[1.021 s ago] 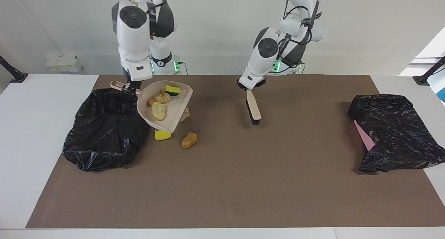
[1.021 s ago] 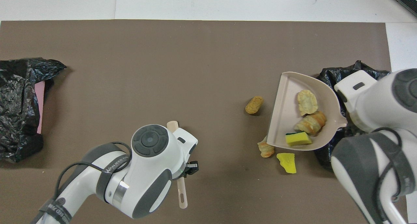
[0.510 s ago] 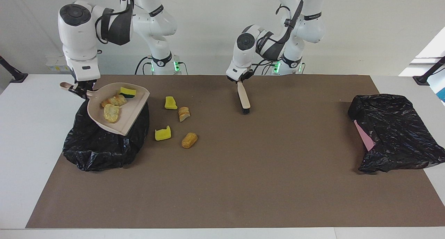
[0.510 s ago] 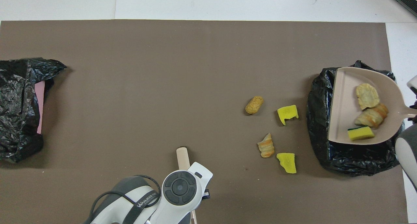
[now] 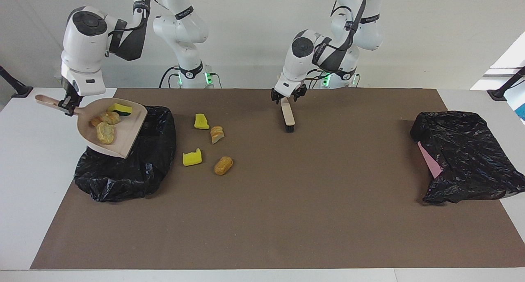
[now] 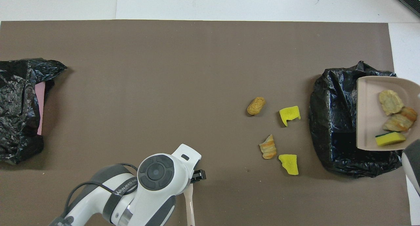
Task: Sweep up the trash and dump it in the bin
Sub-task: 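Tip the dustpan into the bag while the left gripper drops the brush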
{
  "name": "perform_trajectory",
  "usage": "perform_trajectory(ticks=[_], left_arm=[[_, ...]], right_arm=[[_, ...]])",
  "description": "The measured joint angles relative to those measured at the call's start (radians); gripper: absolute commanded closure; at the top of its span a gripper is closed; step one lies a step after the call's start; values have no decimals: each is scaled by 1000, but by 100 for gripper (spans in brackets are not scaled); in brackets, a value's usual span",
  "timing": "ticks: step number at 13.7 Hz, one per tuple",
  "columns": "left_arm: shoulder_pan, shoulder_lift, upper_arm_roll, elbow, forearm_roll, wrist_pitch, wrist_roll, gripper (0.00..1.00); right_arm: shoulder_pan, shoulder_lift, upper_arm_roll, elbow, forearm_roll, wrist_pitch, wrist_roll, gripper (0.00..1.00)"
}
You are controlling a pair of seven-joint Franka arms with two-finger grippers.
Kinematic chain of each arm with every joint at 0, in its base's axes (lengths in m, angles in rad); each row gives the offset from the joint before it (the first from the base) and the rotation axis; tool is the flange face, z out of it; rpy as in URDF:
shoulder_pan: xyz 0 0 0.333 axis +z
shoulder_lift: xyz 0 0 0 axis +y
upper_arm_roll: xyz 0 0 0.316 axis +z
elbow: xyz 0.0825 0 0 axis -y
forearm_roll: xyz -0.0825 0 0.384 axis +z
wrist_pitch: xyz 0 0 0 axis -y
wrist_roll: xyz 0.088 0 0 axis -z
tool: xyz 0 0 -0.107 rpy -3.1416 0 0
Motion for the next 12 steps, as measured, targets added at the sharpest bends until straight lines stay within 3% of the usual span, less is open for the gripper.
perform_trajectory(ticks=[3,6,10,12], left_arm=[[106,27,4,68,34,0,56,0],[203,47,6,123,57,0,139,0],[339,73,7,223,59,-35,288,0],[396,85,7,289,60,-85,368,0]], right_arm=[[4,24,2,-16,-19,-14,133,100],[7,95,15,62,2,-204,303,100],[75,233,20,309,51,-556,359,100],[111,317,20,440,43,-665,360,100]])
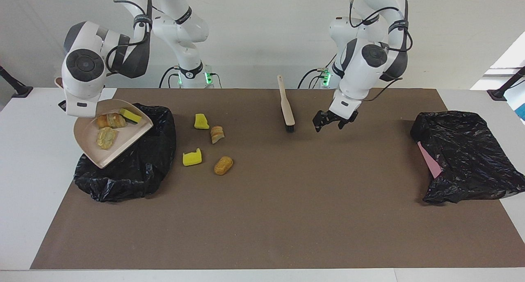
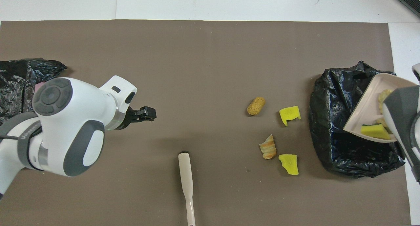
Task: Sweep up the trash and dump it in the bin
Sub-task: 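Tip the dustpan into the bag while the left gripper drops the brush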
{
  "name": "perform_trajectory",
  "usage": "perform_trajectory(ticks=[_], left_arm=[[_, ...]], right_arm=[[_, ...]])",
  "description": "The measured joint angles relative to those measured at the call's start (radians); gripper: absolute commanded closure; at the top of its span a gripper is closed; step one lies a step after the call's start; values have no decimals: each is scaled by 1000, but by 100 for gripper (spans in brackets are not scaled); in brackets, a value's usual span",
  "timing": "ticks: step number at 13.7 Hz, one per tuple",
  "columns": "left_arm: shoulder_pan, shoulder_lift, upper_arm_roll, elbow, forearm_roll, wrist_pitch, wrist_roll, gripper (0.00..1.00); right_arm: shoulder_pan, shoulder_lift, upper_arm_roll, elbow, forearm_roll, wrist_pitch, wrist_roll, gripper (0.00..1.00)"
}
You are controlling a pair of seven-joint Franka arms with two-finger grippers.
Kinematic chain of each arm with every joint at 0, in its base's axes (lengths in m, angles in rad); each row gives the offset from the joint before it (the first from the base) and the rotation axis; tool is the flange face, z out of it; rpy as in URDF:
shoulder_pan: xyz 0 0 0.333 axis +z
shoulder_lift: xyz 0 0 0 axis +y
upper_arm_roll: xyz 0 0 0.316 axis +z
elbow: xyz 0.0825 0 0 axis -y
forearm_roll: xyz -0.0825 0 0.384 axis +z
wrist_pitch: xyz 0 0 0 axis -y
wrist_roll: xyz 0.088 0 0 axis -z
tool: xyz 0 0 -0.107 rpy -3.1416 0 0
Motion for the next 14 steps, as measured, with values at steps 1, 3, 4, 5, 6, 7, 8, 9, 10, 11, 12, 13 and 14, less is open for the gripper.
perform_trajectory(ticks=[1,3,4,5,6,7,8,9,10,11,12,13,14], left_arm=[[27,3,0,33,0,-32,41,0],[81,5,1,93,1,-107,127,0],[108,5,1,123,2,-145,169,0],[135,5,2,152,7,-182,210,0],[162,5,2,181,21,-222,254,0],[187,5,2,211,38,-261,294,0],[202,4,3,236,56,-291,316,0],[213,4,4,261,75,-318,332,0],[221,4,4,289,91,-346,341,0],[224,5,6,321,100,-378,345,0],[224,5,6,351,108,-404,346,0],[224,4,6,375,114,-421,346,0],[224,3,6,389,117,-431,346,0]], right_arm=[[19,27,0,34,-16,-37,0,100],[52,57,0,66,-67,-80,0,100],[64,69,0,84,-96,-105,0,100],[70,78,0,103,-110,-126,0,100],[76,87,0,122,-122,-142,-1,100],[84,96,0,140,-140,-161,-2,100],[91,101,0,151,-155,-172,-4,100],[95,103,0,157,-162,-178,-7,100],[95,105,0,159,-167,-180,-7,100],[93,107,-1,160,-173,-180,-9,100],[89,108,-3,160,-181,-180,-15,100],[87,108,-5,161,-192,-180,-27,100],[87,108,-7,162,-198,-180,-40,100]])
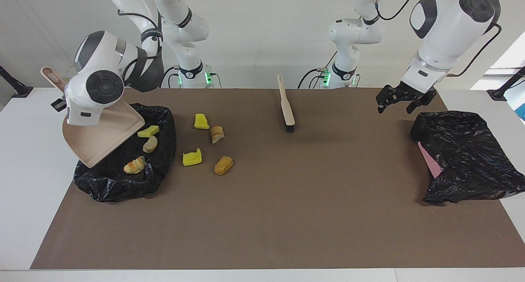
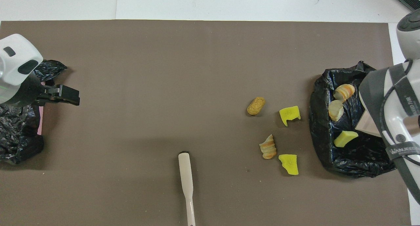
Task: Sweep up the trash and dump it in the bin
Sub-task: 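Tip the dustpan into the bag while the left gripper drops the brush, then return the dustpan to the table center with the right gripper and release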
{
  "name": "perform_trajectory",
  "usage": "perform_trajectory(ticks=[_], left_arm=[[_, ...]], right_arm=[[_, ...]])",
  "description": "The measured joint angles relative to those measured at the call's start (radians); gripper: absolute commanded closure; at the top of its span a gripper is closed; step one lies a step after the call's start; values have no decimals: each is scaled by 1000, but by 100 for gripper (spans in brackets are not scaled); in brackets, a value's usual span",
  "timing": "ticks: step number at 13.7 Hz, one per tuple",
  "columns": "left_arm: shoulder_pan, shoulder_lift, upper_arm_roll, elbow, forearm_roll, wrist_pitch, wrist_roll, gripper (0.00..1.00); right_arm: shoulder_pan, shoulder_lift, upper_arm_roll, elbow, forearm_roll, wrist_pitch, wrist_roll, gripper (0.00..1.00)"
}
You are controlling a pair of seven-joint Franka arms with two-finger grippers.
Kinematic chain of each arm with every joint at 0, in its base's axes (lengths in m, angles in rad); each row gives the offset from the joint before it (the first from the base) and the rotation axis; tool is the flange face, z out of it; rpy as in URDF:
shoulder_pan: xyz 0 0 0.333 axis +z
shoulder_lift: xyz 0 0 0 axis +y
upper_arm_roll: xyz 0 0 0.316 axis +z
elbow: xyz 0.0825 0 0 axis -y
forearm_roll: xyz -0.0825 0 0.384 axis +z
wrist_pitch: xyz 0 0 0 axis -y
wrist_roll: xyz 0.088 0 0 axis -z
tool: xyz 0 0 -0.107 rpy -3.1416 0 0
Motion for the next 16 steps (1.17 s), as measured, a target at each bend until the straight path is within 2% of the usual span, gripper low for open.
perform_trajectory(ticks=[5,8,11,16], left_arm=[[0,-4,0,6,2,-42,23,0],[0,-5,0,7,2,-42,24,0],[0,-9,0,10,2,-42,24,0],[0,-14,0,10,2,-42,24,0]], right_arm=[[7,-14,5,25,0,0,-14,100],[20,-34,29,48,74,0,31,100],[68,-36,37,63,187,0,192,100],[183,-36,45,72,441,43,603,100]])
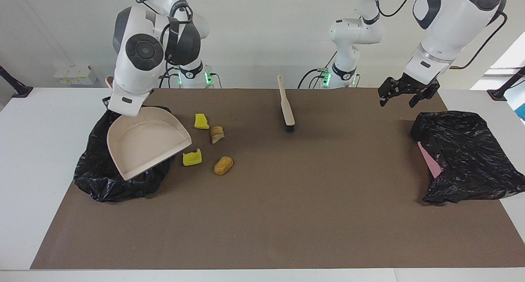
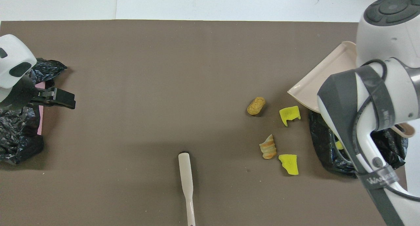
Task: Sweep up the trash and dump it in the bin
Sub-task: 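Return the dustpan to the table center with the right gripper and release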
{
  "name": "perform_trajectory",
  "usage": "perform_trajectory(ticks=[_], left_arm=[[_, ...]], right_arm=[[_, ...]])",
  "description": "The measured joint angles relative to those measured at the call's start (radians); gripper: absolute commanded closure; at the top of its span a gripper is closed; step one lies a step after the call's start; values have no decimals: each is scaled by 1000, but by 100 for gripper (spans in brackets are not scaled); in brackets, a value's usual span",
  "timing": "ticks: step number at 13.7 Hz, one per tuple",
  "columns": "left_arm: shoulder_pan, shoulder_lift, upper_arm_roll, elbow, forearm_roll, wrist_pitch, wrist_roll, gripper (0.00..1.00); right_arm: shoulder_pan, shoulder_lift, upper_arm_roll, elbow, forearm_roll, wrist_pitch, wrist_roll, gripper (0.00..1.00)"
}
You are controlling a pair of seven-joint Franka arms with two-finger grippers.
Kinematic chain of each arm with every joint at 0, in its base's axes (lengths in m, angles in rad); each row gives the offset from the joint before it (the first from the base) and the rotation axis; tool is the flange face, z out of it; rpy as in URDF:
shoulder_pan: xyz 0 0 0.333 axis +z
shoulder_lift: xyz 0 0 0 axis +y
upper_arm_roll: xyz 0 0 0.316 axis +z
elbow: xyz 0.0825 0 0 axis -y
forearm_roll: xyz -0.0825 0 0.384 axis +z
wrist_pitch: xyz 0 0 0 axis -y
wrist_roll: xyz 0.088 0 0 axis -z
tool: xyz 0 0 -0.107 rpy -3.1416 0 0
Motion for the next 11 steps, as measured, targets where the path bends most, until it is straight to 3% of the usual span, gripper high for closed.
perform_trajectory(ticks=[7,11], left_arm=[[17,-11,2,0,0,15,1,0],[24,-11,3,-1,0,26,1,0]], right_arm=[[178,70,6,-3,306,258,547,100],[308,185,8,4,354,400,848,100]])
